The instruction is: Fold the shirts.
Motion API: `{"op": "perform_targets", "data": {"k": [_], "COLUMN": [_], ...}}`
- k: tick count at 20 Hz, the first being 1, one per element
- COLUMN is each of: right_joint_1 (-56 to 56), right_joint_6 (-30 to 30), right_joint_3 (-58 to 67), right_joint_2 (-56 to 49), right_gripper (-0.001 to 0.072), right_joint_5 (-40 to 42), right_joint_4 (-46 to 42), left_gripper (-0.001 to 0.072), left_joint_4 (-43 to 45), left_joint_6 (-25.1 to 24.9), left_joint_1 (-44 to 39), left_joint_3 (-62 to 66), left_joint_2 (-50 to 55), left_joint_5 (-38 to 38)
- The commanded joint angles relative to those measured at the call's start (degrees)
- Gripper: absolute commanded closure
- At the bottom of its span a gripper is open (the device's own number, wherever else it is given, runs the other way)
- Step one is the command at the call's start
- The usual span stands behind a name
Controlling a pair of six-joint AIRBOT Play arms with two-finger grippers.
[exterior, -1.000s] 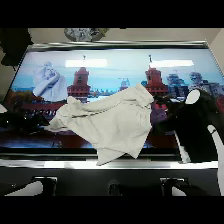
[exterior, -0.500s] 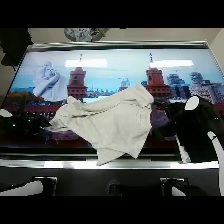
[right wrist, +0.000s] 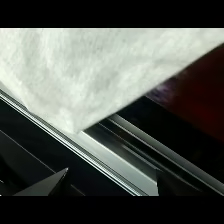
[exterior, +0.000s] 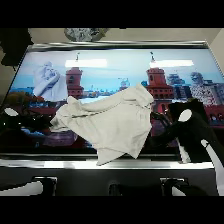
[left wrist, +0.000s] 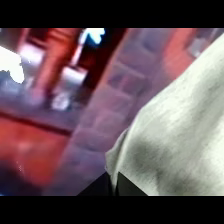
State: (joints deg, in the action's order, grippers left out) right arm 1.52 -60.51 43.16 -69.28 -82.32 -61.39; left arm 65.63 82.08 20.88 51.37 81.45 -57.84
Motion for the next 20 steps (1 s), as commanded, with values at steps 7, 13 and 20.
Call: {"op": "perform_targets", "data": {"k": [7,13,20], "right_joint_1": [-0.07,-8.52,-8.92], "right_joint_6": [2.27,0.92,5.79], "right_joint_3": [-16.55,-16.83,7.39], "right_joint_2": [0.04,-0.17,13.0], "right_gripper": [0.0084,0.0587,0.0668], "right_joint_5": [16.72,25.03,14.45], "right_joint_4": [20.15,23.5,0.66], "left_gripper": [0.0675,0.0675,0.0676], "left_joint_4": [0.55,0.55,0.52], "left_joint_6": [-1.16,-1.16,-1.95], "left_joint_1": [-0.13,-0.13,0.04], "left_joint_3": [-0.04,-0.04,12.17], "left_joint_2": [-4.2,-7.89,-26.16], "left_joint_5": [-2.91,-6.1,-0.15]}}
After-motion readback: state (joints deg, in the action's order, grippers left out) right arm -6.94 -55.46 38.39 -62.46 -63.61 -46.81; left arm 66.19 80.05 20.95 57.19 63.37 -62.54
